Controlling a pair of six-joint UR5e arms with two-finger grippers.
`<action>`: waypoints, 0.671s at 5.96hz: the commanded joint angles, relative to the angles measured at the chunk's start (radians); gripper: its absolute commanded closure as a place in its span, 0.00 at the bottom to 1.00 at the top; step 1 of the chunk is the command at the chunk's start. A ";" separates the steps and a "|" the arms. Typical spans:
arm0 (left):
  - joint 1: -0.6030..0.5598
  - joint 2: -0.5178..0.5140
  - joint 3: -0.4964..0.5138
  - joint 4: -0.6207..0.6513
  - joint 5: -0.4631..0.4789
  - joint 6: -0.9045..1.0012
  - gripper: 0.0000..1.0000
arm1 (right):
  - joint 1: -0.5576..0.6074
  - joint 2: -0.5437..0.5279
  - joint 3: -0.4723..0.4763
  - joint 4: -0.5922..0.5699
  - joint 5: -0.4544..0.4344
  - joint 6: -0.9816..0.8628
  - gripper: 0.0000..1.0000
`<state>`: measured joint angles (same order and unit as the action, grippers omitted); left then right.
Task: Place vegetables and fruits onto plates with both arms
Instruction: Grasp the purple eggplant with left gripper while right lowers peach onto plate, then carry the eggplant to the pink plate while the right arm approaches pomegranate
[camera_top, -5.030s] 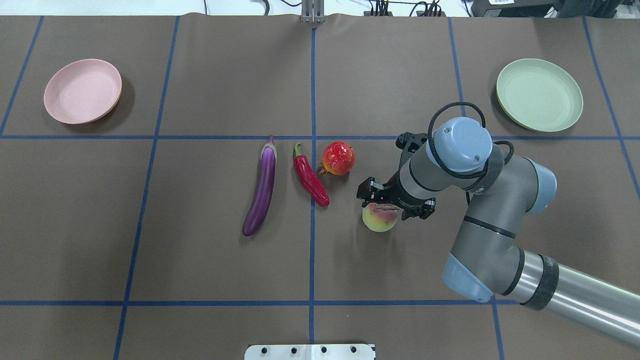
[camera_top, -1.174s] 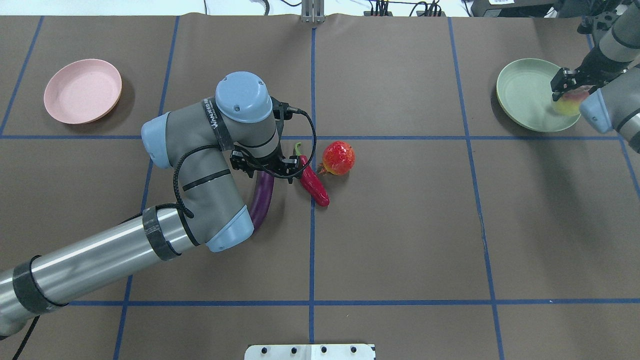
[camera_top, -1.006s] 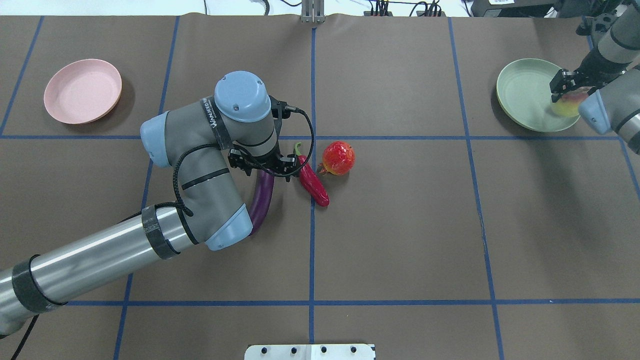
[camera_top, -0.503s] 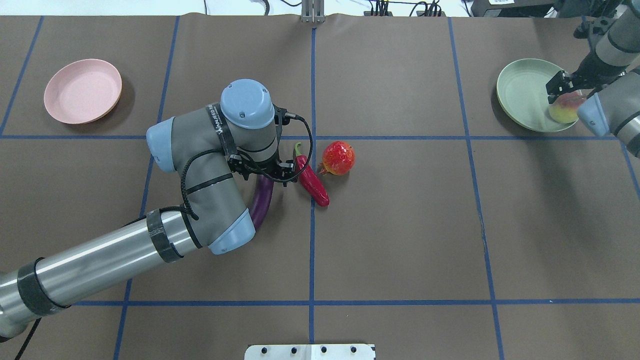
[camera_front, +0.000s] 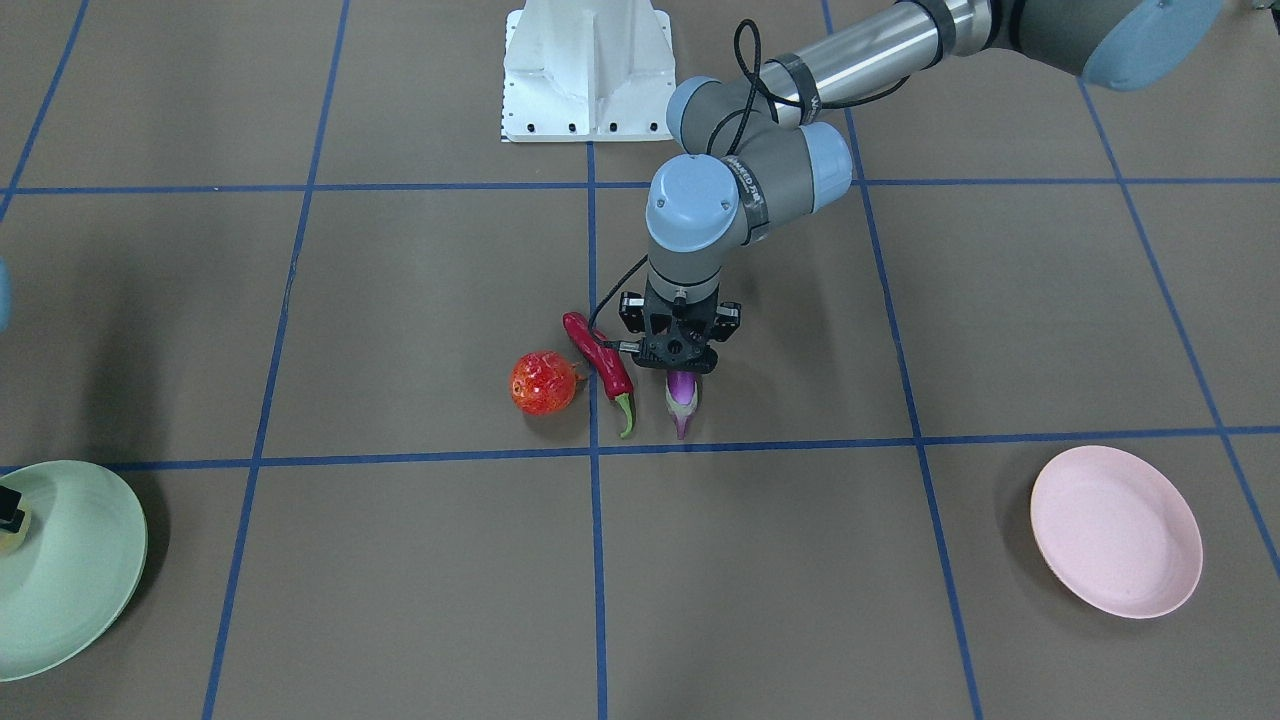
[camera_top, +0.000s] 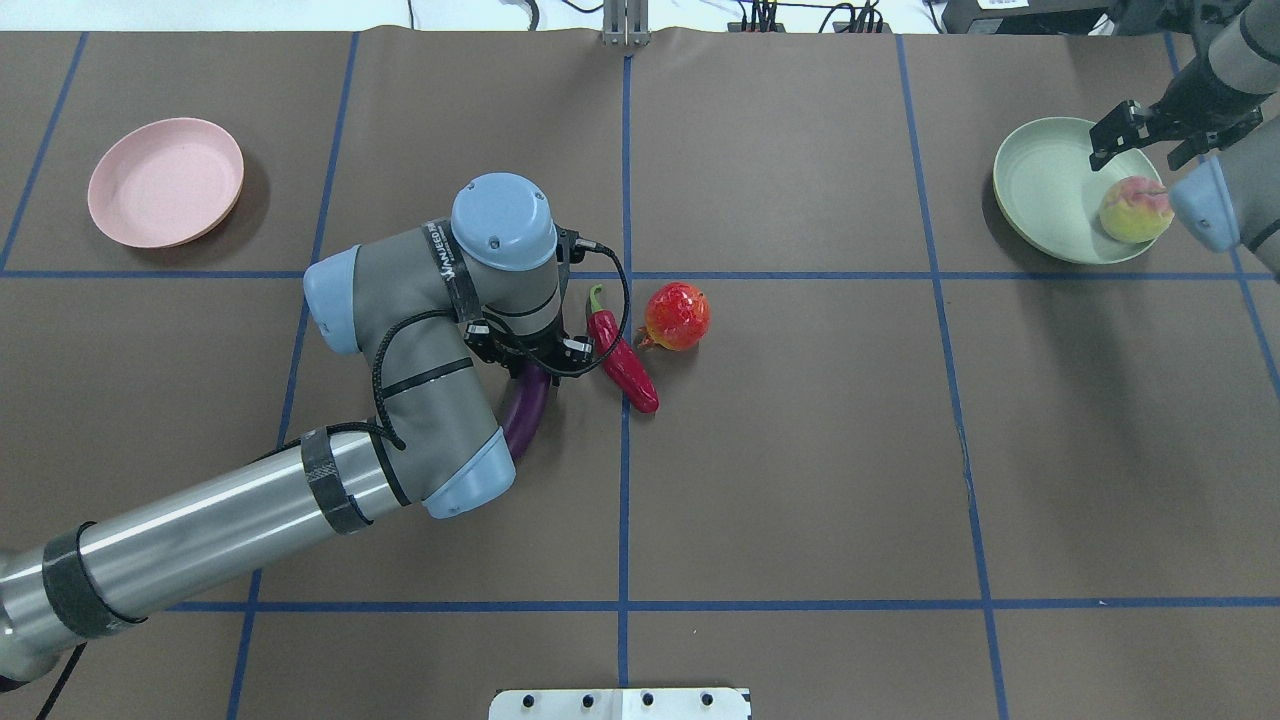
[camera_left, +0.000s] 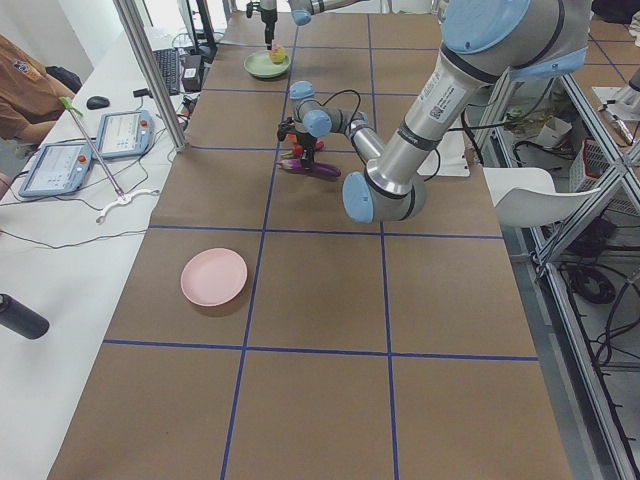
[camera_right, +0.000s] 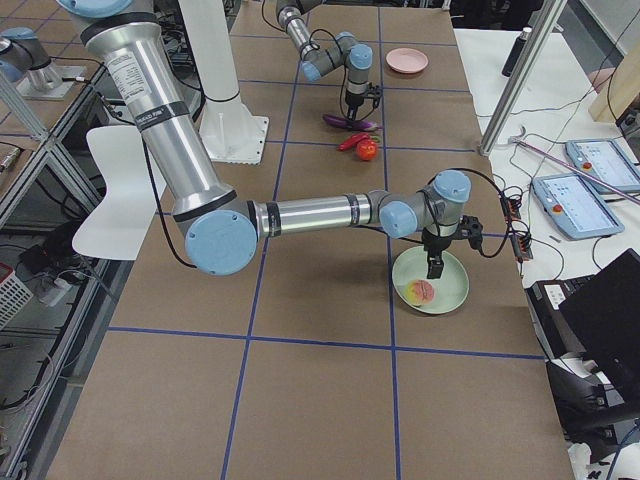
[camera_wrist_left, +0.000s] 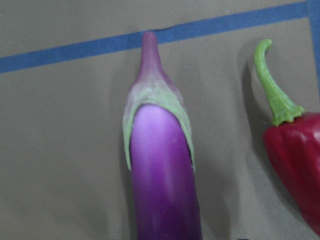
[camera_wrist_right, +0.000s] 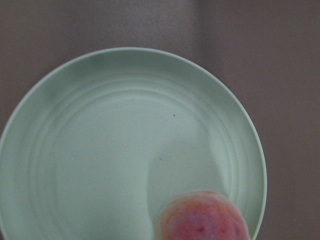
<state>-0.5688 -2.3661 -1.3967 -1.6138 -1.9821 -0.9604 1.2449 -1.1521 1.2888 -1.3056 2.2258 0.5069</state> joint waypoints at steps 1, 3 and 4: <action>-0.046 0.007 -0.060 0.006 -0.020 -0.006 1.00 | -0.010 -0.009 0.073 0.005 0.058 0.039 0.00; -0.231 0.078 -0.228 0.202 -0.261 -0.011 1.00 | -0.117 -0.026 0.192 0.012 0.080 0.241 0.00; -0.309 0.149 -0.260 0.204 -0.265 -0.004 1.00 | -0.193 -0.026 0.260 0.012 0.071 0.337 0.00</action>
<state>-0.8004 -2.2789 -1.6089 -1.4388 -2.2127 -0.9678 1.1193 -1.1748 1.4854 -1.2940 2.3010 0.7504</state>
